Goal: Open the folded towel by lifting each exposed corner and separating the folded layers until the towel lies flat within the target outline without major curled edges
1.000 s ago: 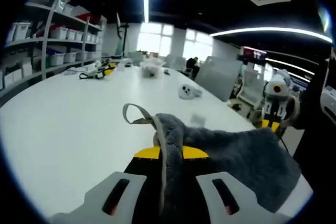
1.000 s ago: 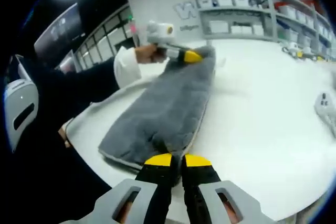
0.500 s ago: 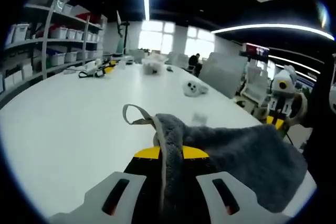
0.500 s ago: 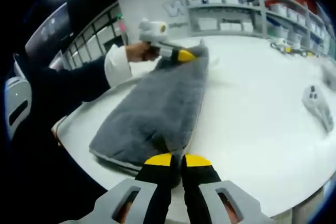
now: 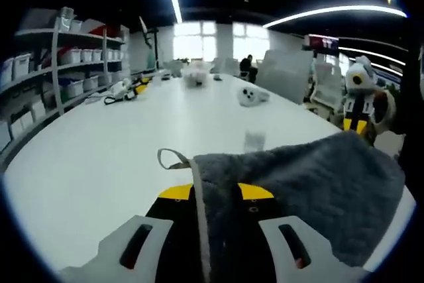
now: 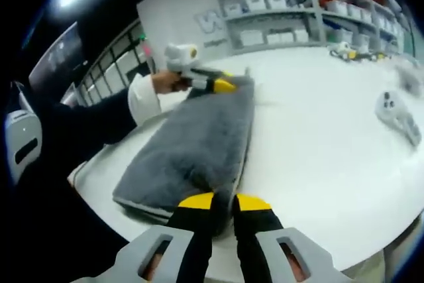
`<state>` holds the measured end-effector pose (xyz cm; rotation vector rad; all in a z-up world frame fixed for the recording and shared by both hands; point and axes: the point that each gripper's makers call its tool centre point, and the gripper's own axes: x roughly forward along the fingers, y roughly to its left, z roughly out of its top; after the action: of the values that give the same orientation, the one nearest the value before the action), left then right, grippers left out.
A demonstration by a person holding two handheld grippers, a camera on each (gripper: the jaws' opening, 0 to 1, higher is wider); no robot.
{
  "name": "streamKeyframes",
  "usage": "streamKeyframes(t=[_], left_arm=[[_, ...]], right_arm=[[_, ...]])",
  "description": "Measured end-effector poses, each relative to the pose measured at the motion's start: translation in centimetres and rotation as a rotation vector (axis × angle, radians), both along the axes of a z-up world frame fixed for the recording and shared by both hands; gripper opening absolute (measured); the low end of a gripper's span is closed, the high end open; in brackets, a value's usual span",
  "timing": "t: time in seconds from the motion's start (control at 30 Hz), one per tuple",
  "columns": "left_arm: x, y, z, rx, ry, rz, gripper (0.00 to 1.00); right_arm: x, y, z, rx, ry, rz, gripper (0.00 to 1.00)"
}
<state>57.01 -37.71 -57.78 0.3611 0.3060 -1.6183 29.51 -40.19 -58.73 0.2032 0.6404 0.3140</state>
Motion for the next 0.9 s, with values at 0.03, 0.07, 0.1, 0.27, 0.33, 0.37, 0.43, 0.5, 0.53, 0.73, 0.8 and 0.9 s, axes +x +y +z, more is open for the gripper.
streamKeyframes(t=[0.03, 0.07, 0.1, 0.27, 0.33, 0.37, 0.43, 0.5, 0.53, 0.73, 0.8, 0.9], left_arm=[[0.2, 0.1, 0.0, 0.003, -0.009, 0.003, 0.27], [0.4, 0.3, 0.1, 0.004, -0.016, 0.010, 0.29], [0.5, 0.5, 0.4, -0.002, -0.018, 0.023, 0.30], [0.9, 1.1, 1.3, -0.030, -0.007, 0.074, 0.34], [0.7, 1.5, 1.6, -0.027, -0.017, 0.074, 0.34], [0.5, 1.6, 1.7, -0.024, -0.030, 0.072, 0.34], [0.2, 1.9, 1.9, -0.018, -0.052, 0.067, 0.34], [-0.4, 2.0, 2.4, -0.017, -0.070, 0.051, 0.33], [-0.8, 2.0, 2.6, -0.016, -0.078, 0.037, 0.32], [-2.0, 1.8, 3.7, -0.029, -0.112, -0.006, 0.32], [-2.6, 1.5, 4.4, -0.064, -0.171, -0.055, 0.33], [-3.8, 1.3, 4.7, -0.078, -0.181, -0.094, 0.37]], right_arm=[[0.0, 0.0, 0.1, -0.002, -0.005, 0.000, 0.07], [0.0, 0.0, 0.1, -0.005, -0.010, 0.001, 0.07], [0.1, 0.1, 0.3, -0.010, -0.016, 0.003, 0.07], [0.2, 0.0, 0.6, -0.040, -0.028, 0.005, 0.09], [0.2, -0.1, 0.8, -0.047, -0.042, -0.002, 0.10], [0.2, -0.1, 0.9, -0.046, -0.044, -0.004, 0.10], [0.2, -0.1, 0.9, -0.042, -0.046, -0.008, 0.09], [0.1, 0.4, 1.0, -0.019, -0.049, 0.003, 0.04], [0.2, 0.4, 1.2, -0.022, -0.058, -0.003, 0.03], [0.4, 1.1, 2.5, -0.096, -0.089, 0.025, 0.02], [0.4, 1.3, 3.0, -0.115, -0.096, 0.031, 0.02], [0.5, 1.8, 4.2, -0.149, -0.120, 0.056, 0.03]])
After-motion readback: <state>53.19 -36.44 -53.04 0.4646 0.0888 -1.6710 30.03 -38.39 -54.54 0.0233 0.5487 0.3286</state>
